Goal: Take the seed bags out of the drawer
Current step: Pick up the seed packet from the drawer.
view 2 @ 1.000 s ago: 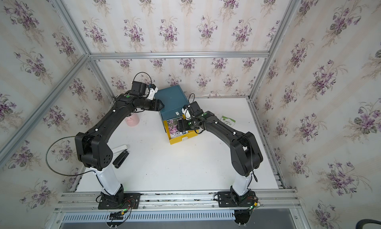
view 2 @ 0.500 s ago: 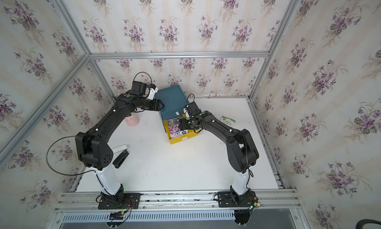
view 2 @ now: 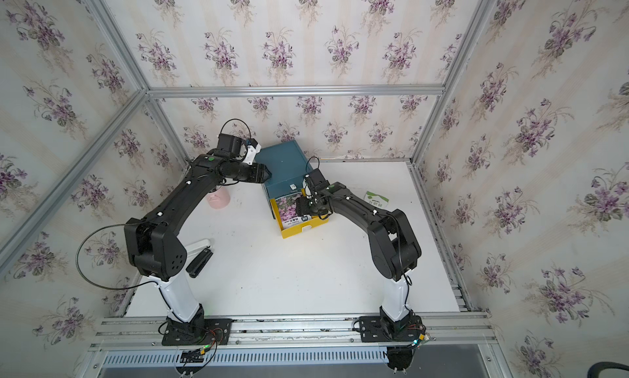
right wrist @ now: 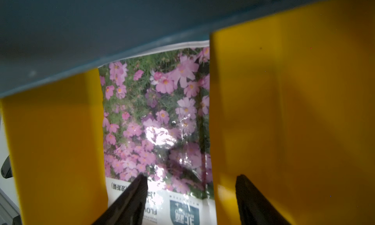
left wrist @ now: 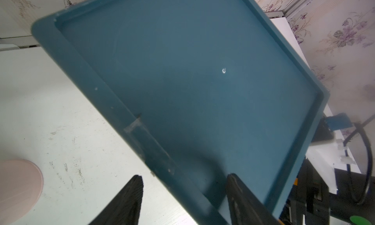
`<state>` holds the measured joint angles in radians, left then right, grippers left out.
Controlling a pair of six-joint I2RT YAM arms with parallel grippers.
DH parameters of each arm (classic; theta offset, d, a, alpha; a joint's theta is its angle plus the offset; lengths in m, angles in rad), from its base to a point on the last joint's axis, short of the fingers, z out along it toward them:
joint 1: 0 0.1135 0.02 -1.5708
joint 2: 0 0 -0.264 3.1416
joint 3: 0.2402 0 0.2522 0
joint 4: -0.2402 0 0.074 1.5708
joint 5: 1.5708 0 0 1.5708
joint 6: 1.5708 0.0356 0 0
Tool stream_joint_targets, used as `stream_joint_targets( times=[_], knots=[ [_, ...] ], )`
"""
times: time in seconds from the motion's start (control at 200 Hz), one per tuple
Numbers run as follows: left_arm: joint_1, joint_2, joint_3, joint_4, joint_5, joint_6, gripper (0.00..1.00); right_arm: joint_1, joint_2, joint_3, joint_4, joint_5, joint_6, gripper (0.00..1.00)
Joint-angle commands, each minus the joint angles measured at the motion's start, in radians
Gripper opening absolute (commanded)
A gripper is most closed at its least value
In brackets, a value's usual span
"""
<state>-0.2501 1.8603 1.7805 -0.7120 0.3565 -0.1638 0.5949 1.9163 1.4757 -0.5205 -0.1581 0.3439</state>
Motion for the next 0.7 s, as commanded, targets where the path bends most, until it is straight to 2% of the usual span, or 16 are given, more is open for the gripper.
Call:
stream_joint_targets(
  times=[0.0, 0.285, 0.694],
  knots=[
    [0.000, 0.008, -0.010, -0.137, -0.038, 0.040, 0.68, 0.000, 0.018, 0.011, -0.003, 0.023, 0.014, 0.70],
    [-0.001, 0.010, -0.010, -0.140, -0.038, 0.044, 0.68, 0.003, 0.029, 0.002, 0.015, -0.031, 0.010, 0.64],
    [0.000, 0.016, -0.004, -0.145, -0.031, 0.047, 0.68, 0.004, 0.038, -0.015, 0.054, -0.109, 0.013, 0.42]
  ],
)
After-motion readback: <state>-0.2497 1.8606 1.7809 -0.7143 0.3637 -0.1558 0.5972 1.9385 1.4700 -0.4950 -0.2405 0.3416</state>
